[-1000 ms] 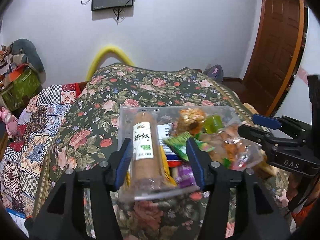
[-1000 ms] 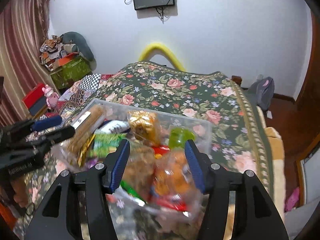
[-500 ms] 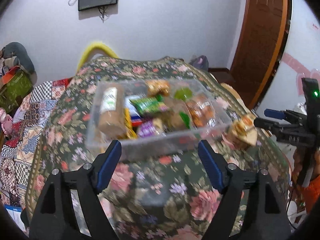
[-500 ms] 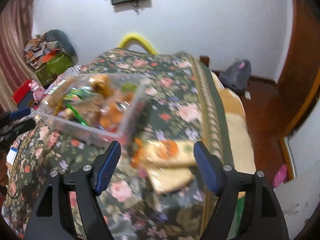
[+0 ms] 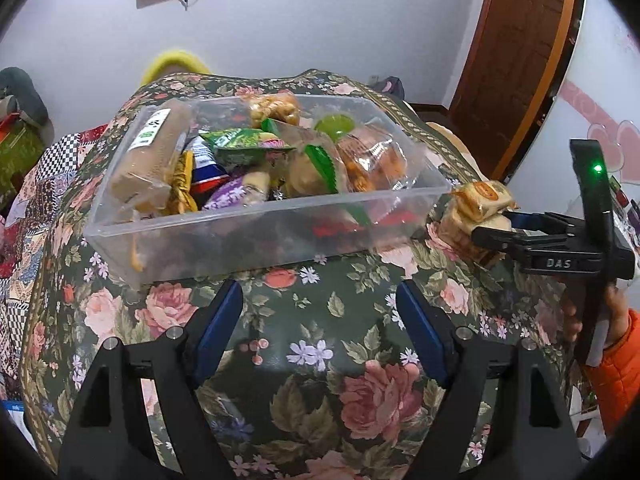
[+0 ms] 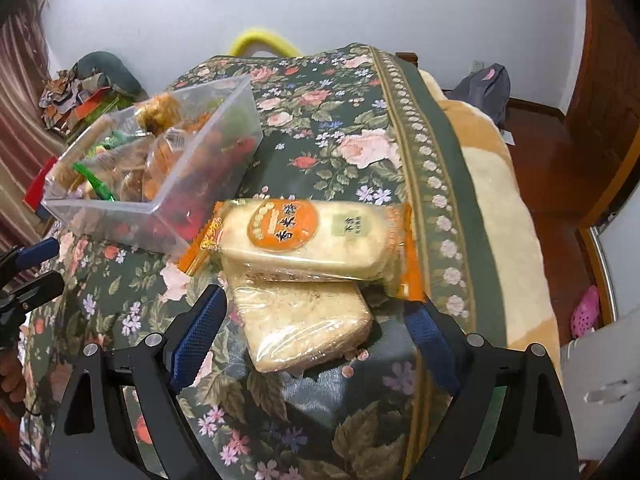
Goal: Organize snacks
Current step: 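Grasp the stacked rice cracker packs with the right tool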
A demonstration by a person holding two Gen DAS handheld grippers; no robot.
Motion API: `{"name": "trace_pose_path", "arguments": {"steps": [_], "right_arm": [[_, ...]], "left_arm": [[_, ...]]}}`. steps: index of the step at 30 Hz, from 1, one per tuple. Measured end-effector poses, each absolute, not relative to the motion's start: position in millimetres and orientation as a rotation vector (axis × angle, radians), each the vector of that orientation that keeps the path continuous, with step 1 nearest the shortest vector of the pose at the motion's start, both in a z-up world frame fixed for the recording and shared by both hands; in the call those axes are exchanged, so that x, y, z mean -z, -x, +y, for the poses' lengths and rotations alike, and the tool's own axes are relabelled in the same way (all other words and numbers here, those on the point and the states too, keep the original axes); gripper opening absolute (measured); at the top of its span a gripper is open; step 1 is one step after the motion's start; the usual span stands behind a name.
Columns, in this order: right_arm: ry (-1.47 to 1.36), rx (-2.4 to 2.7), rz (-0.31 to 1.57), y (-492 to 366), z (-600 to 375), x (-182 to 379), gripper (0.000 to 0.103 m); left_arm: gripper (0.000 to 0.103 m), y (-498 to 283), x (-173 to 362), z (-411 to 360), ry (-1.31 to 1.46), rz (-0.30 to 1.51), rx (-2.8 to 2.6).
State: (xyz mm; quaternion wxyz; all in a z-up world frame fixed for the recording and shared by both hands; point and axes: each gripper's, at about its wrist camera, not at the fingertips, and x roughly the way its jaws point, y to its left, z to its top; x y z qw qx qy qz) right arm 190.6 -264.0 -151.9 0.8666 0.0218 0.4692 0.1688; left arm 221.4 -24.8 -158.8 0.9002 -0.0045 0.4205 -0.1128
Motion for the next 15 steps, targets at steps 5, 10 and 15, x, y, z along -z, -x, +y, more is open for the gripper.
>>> {"name": "trace_pose_path", "arguments": {"steps": [5,10,15], "right_arm": [[-0.02,-0.388,0.984,-188.2,-258.5,158.2,0.06],[0.031,-0.414,0.97,-169.4,-248.3,159.3,0.055],[0.055,-0.466,0.962,-145.4,-232.4,157.9,0.055]], "left_arm": [[0.079,-221.8,163.1,-25.5,0.009,0.881,0.231],[0.079,-219.9,162.1,-26.5,0.02,0.883,0.239],[0.079,-208.5,155.3,-28.4,0.018,0.87,0.258]]}}
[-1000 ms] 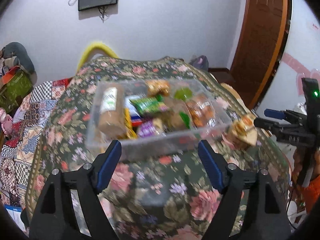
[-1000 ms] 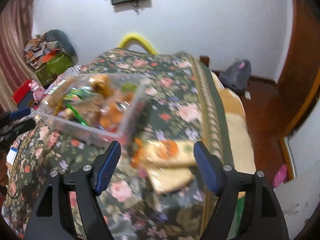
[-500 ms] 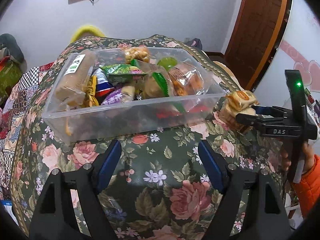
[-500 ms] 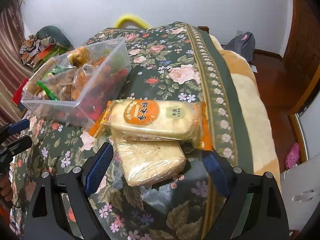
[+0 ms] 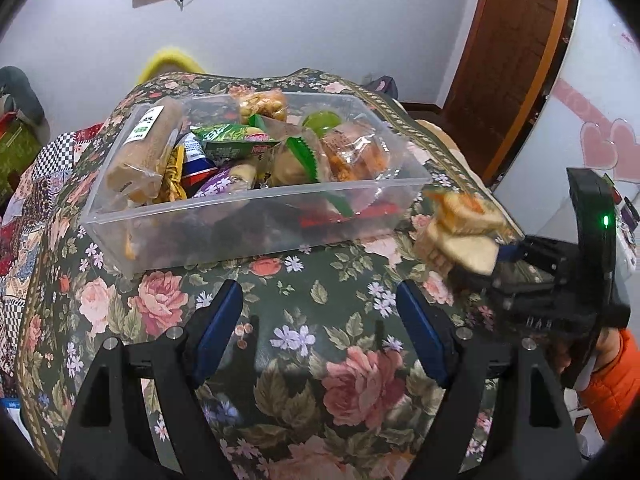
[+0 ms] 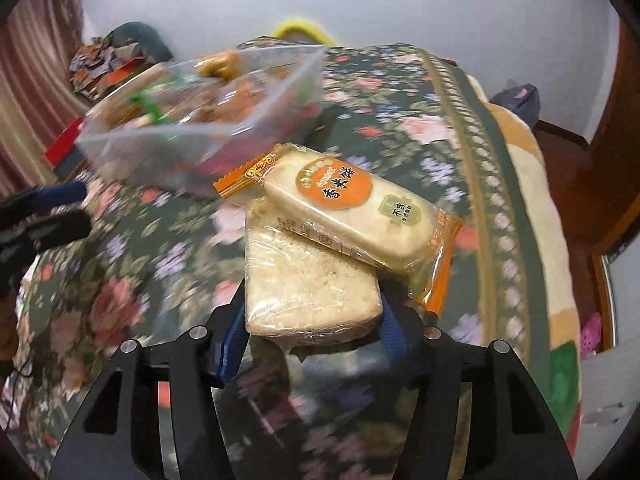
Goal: Organize snacks
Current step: 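Grasp the stacked rice cracker packs with the right tool, then take the plain cracker pack with left tool while right tool releases it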
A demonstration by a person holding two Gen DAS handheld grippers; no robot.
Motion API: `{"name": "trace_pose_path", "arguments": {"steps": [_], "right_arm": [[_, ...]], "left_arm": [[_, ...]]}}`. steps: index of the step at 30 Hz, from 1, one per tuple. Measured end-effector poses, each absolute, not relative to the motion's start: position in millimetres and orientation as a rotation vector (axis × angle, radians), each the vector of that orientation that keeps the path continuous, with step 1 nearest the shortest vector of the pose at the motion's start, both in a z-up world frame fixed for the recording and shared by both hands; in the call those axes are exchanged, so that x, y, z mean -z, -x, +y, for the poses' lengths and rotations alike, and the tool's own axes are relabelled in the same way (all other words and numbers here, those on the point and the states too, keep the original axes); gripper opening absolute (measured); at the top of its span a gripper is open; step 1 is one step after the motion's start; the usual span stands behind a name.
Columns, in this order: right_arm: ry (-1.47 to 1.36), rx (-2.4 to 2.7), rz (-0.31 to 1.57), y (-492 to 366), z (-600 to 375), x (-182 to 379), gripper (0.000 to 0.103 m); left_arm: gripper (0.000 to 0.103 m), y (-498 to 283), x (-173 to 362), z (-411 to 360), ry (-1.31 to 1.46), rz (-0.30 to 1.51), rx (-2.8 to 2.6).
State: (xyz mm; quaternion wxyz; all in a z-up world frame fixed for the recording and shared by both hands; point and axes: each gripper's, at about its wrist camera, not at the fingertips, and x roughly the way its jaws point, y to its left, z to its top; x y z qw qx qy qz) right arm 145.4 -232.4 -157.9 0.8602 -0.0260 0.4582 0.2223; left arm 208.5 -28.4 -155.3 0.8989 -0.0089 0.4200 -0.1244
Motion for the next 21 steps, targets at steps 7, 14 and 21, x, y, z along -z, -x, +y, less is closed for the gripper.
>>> {"name": "trace_pose_path", "arguments": {"steps": [7,14,21], "right_arm": [[0.099,-0.597,0.954,-115.5,-190.6,156.6,0.054],[0.129,-0.712,0.932,-104.8,-143.8,154.9,0.054],[0.171,-0.705,0.939,-105.0,-133.5,150.7,0.06]], "left_arm": [[0.079,-188.3,146.7,-24.4,0.027,0.866,0.295],[0.08,-173.2,147.1,-9.7,0.038,0.879,0.29],[0.08,-170.2,155.1,-0.7,0.054,0.903,0.294]]}}
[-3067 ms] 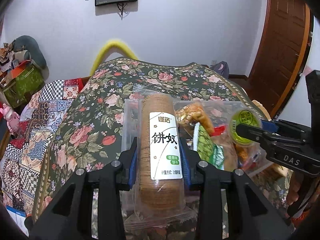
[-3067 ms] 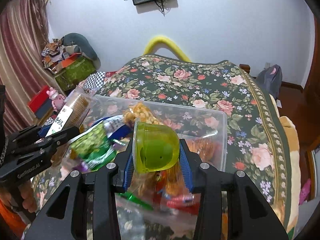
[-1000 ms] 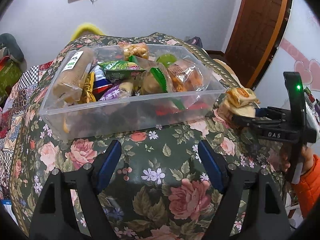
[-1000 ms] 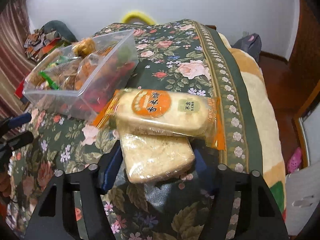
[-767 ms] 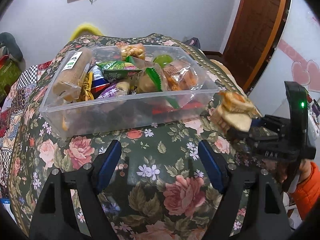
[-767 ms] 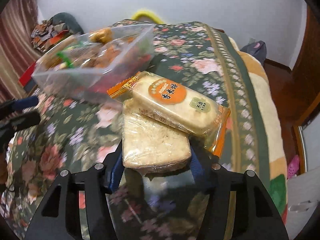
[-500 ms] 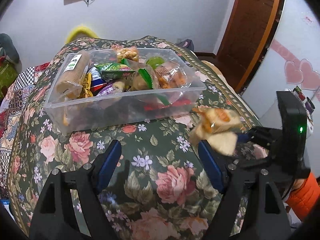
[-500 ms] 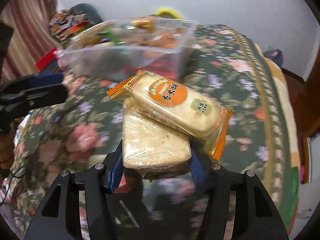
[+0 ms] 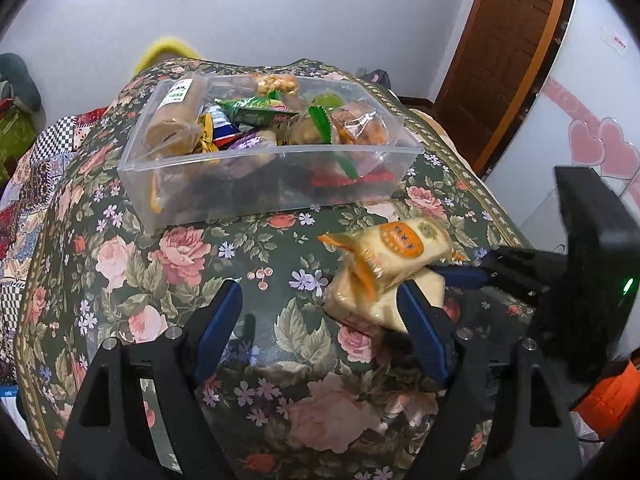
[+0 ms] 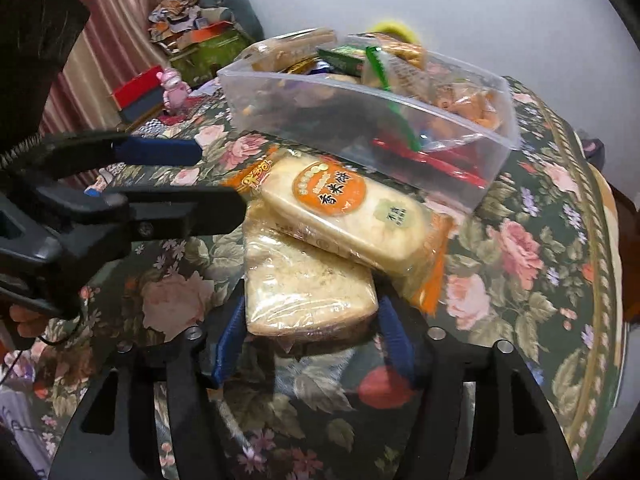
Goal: Organize snacks
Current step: 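Take the plain cracker pack with left tool while right tool releases it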
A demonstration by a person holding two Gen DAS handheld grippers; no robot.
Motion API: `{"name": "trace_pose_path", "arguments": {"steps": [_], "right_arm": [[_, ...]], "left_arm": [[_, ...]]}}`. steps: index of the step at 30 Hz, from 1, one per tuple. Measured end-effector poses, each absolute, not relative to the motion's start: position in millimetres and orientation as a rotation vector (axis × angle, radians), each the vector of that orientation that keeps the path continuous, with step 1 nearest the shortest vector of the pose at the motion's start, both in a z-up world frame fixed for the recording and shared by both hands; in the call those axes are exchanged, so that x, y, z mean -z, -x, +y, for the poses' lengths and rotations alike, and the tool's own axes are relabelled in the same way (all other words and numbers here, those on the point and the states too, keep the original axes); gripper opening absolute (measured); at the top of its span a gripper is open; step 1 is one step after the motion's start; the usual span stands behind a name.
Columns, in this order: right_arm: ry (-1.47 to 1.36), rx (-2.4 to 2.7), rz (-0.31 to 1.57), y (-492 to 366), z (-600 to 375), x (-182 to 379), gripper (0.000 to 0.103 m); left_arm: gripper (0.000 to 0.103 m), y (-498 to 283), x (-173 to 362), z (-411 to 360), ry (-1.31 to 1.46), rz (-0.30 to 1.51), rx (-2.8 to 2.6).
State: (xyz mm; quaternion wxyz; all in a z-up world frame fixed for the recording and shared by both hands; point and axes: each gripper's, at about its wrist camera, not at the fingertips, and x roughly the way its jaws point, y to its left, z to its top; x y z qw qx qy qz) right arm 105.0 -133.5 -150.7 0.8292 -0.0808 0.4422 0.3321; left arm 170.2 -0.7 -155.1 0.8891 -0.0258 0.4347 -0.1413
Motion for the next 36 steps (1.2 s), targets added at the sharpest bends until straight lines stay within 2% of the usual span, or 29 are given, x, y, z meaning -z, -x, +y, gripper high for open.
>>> {"name": "trace_pose_path", "arguments": {"steps": [8,24,27,29,33,36], "right_arm": [[0.068,-0.641,0.923,-122.7,-162.5,130.7,0.069],[-0.003,-0.545,0.935,-128.0,-204.6,133.7,0.067],[-0.005,-0.538,0.935,-126.6,-209.4,132.8,0.066],[-0.007,-0.525,0.94,-126.6,-214.0,133.8,0.067],[-0.027,-0.51,0.959,-127.7,-221.2,136.0,0.067],[-0.03,-0.504,0.97,-130.6,-221.9,137.7,0.069]], "left_arm": [[0.08,-174.8,158.5,-9.2,0.046,0.895,0.331],[0.08,-196.8,175.6,-51.4,0.002,0.952,0.436],[0.088,-194.4,182.5,-60.0,-0.012,0.967,0.429],[0.09,-195.9,188.5,-63.4,-0.016,0.979,0.41],[0.09,-201.2,200.3,-64.2,-0.008,0.999,0.392],[0.085,-199.2,198.3,-61.1,-0.015,0.966,0.374]]}}
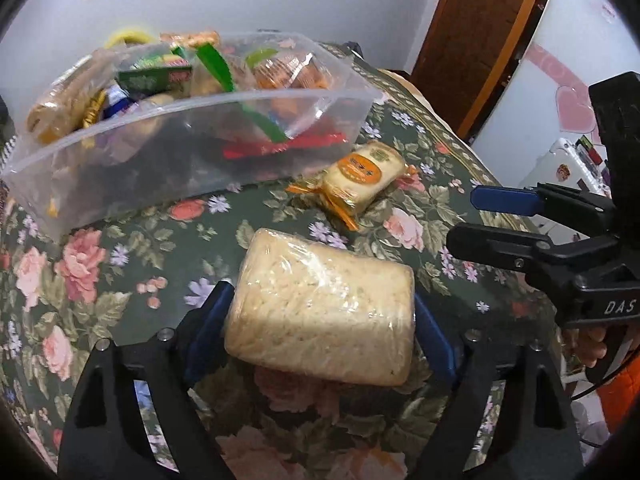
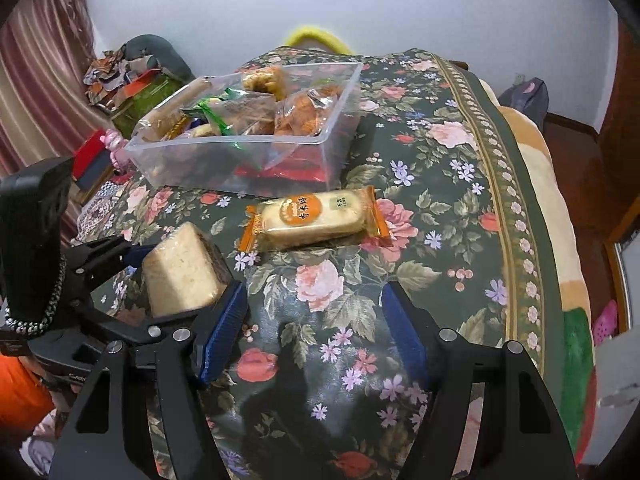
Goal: Organize snacks
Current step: 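Take the plain cracker pack with left tool while right tool releases it, then grasp the orange-labelled cracker pack with the right tool while left tool holds plain pack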
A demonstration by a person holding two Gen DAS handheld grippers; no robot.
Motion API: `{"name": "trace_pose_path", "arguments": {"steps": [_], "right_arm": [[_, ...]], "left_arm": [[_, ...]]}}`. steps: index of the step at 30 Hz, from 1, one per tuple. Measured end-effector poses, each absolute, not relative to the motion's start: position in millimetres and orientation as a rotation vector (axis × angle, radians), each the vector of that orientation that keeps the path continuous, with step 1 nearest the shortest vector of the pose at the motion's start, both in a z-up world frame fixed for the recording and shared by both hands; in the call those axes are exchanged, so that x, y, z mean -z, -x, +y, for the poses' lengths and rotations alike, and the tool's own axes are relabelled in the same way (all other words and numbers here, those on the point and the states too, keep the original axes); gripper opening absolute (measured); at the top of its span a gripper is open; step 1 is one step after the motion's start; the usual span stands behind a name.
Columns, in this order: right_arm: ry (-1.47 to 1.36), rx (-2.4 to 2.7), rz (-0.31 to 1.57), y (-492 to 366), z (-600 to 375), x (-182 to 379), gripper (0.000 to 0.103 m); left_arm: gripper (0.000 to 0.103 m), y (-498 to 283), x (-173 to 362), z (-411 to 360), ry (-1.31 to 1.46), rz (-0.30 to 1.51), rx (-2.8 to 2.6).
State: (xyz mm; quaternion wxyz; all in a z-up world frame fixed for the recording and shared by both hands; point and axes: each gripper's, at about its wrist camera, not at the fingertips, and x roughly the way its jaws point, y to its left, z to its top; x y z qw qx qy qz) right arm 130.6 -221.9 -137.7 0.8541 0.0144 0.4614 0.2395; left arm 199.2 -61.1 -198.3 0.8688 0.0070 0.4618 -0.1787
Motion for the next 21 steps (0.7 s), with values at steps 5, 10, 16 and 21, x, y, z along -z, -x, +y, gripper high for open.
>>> {"name": "trace_pose_path", "arguments": {"steps": [5,10,16,21], "right_arm": [[-0.043,-0.508,0.978,-140.5,-214.7,141.1,0.09],[-0.024,-0.506,0.992,-161.0,-197.4,148.1,0.097],[-0.004,-0.491,1.012,-185.7,-181.6,158.3,0.097],[0.027,-0.48,1.009,-192.7,-175.8,162.3,0.1]], "left_arm": [[0.083,-201.5,195.7,-39.5,0.021,0.951,0.311],[0.081,-203.1,186.4,-13.6,0.041,0.916,0.24],[0.081,-204.8,180.7,9.8,0.057,0.885,0.199],[0.08,-207.8,183.2,20.0,0.08,0.882,0.183]]}}
